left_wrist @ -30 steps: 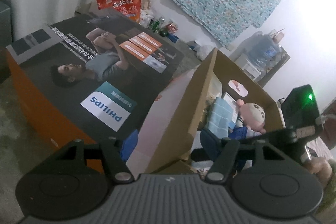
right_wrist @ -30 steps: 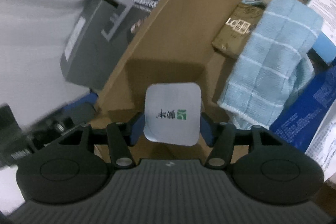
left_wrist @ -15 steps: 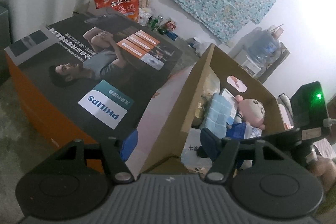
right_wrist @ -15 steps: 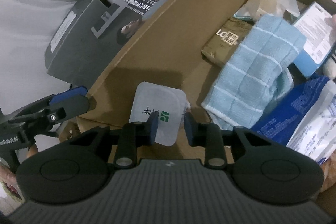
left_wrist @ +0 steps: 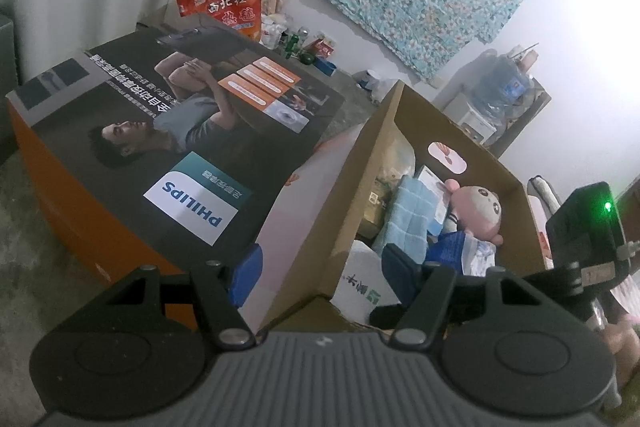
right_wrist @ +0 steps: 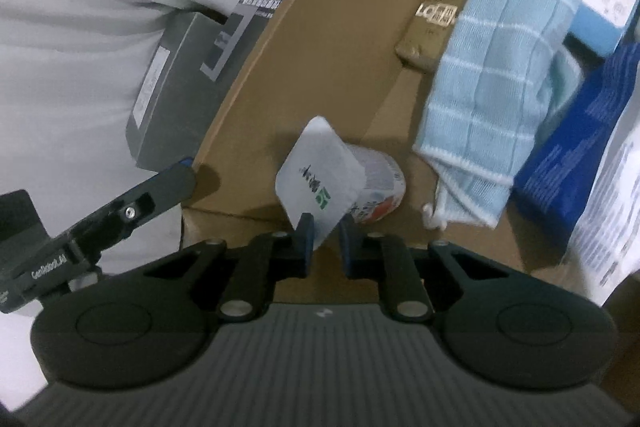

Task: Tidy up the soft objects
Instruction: 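Lower the white container into the box with the right tool and open it, then move both tools back from the box toward the bed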

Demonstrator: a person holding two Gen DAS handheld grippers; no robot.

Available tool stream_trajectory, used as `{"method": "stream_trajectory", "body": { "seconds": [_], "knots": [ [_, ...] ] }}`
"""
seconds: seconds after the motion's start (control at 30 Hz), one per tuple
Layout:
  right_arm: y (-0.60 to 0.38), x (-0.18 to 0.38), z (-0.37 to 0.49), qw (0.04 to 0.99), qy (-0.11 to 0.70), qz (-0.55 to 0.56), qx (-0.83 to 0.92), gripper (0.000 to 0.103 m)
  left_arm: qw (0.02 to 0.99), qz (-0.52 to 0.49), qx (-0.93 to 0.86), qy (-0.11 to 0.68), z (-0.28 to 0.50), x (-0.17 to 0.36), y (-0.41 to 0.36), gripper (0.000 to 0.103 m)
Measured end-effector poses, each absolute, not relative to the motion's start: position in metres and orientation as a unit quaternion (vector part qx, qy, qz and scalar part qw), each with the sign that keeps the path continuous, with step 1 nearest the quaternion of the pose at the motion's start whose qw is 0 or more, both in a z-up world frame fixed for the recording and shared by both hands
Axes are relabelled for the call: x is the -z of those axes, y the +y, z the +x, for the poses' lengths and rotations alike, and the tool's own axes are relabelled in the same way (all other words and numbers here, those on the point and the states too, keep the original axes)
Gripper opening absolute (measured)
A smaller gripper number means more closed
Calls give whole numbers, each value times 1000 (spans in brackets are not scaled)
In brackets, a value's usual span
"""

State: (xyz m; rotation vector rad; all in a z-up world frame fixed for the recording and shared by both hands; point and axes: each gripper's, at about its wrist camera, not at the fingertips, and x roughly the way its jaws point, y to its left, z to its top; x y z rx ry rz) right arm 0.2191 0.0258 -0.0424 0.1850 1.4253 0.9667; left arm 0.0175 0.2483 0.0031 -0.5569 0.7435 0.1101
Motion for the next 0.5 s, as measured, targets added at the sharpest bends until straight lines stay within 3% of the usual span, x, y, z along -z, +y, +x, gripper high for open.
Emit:
{"method": "stream_trajectory", "body": {
  "seconds": [0.37, 0.47, 0.5],
  "knots": [
    [-10, 12, 225, 698, 576, 89, -416, 23, 901, -255, -54, 346, 15, -13, 243, 72],
    [-37, -8, 223, 719, 537, 112, -426, 32, 910, -236, -51, 338, 13, -24, 235, 79],
    [-46, -14, 222, 725, 525, 118, -430, 39, 913, -228, -50, 335, 13, -27, 231, 82]
  ]
}}
